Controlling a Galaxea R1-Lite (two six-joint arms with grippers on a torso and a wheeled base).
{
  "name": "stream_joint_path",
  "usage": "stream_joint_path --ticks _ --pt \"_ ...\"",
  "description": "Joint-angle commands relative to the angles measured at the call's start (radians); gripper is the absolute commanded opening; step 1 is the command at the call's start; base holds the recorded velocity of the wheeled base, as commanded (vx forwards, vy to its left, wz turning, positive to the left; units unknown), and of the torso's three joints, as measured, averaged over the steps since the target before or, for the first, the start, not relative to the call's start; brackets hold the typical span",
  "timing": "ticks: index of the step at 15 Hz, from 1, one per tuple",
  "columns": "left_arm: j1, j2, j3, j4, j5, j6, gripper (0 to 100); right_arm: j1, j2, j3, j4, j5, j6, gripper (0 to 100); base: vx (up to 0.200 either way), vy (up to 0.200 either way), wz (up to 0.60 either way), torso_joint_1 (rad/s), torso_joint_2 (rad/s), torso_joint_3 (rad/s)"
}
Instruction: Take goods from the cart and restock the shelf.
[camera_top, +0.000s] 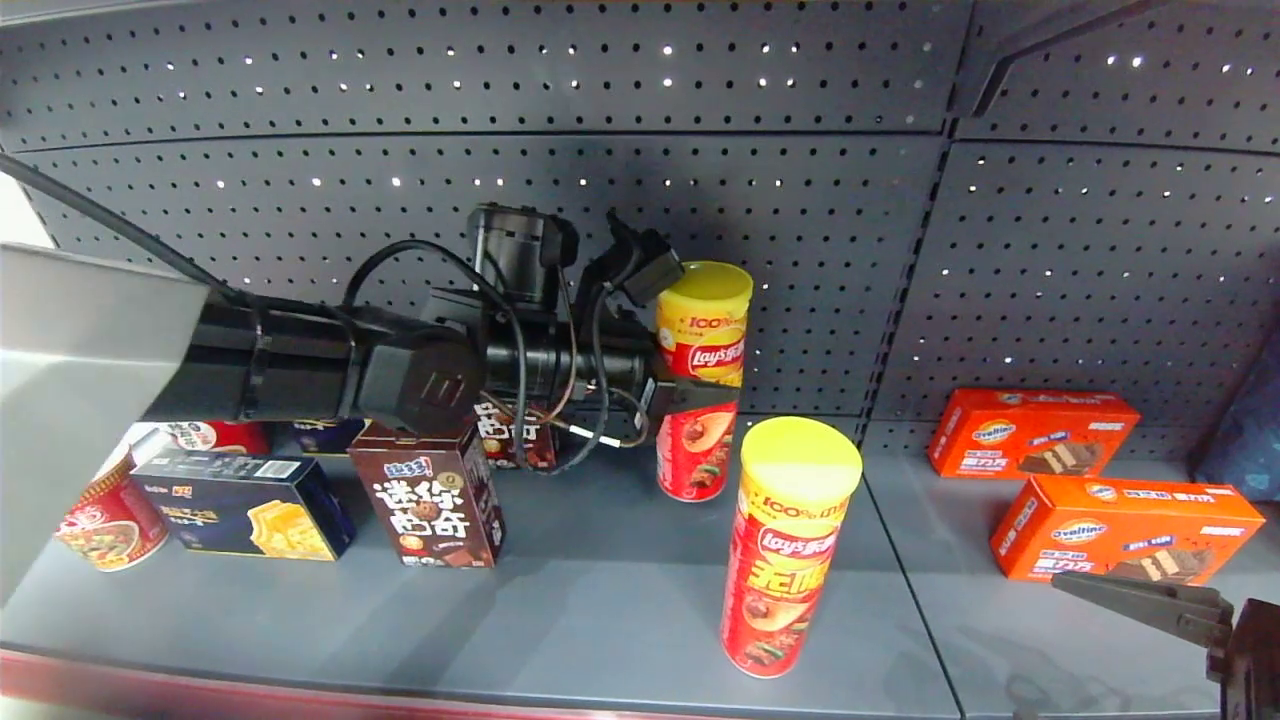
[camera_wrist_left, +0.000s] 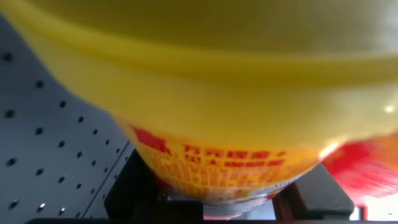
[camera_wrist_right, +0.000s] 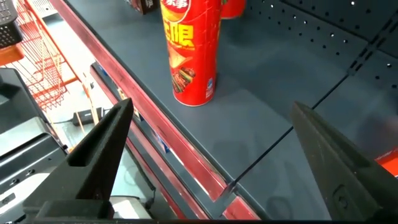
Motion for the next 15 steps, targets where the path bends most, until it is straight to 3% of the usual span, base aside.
stream_joint_path --ticks 1,10,15 --pt "-0.001 0.063 -0.035 0.001 -0.002 0.005 0 0.001 0.008 0.000 -0.001 0.001 0.000 100 0.000 0.000 0.00 0.000 0.00 0.000" --pt "-0.001 0.157 -0.107 0.002 -0.003 0.014 0 0.001 0.012 0.009 0.001 0.004 0.000 100 0.000 0.000 0.00 0.000 0.00 0.000" --pt "-0.006 0.239 -0.220 0.012 -0.005 0.012 0 0.001 0.012 0.014 0.001 0.004 0.001 100 0.000 0.000 0.00 0.000 0.00 0.000"
